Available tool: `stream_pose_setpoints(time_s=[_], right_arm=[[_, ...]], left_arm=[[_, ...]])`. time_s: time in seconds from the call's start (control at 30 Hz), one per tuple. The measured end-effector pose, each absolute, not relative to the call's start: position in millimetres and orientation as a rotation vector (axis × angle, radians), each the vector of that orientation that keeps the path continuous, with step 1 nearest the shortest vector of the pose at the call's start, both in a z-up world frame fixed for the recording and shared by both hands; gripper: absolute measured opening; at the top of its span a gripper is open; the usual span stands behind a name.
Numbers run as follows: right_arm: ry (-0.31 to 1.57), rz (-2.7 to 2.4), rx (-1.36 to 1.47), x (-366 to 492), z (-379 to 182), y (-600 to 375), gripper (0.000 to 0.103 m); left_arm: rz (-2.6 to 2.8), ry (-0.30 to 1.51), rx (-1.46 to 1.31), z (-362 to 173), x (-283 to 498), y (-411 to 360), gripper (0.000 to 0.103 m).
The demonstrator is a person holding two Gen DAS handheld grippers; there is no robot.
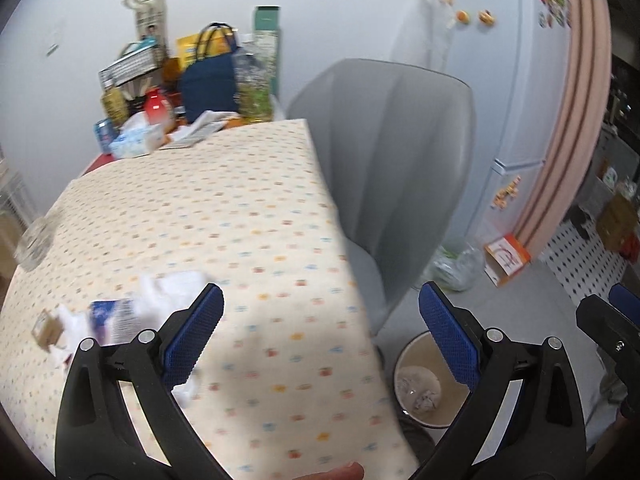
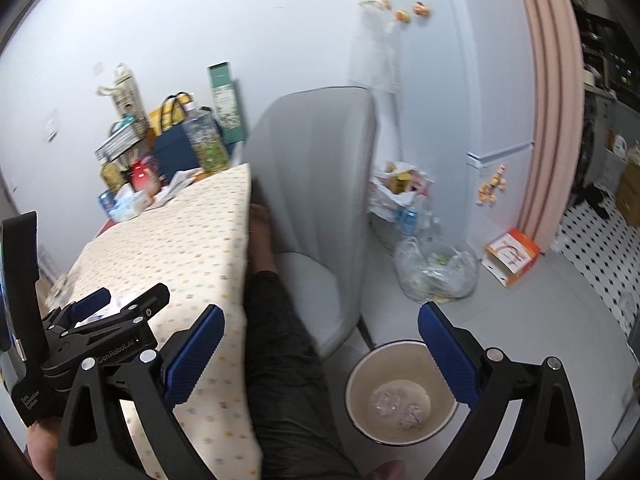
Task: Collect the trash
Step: 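Open the left gripper over the bin to drop the plastic bottle, then move both tools back over the remaining trash on the table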
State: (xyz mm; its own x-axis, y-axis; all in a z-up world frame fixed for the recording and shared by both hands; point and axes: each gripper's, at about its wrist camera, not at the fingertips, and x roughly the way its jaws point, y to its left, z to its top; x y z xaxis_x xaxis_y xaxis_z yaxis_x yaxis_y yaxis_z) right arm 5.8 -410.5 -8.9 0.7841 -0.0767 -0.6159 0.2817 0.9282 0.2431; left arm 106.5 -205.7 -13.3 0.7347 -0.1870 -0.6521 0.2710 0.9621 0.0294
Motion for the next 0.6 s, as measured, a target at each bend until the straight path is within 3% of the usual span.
stream_pose_setpoints(time_s=[0.6], right_arm=[[0.632, 0.011, 0.197, 26, 29, -286, 0.095]], left_arm=[[-0.043, 0.661, 0.023, 4, 94, -79, 0.097]])
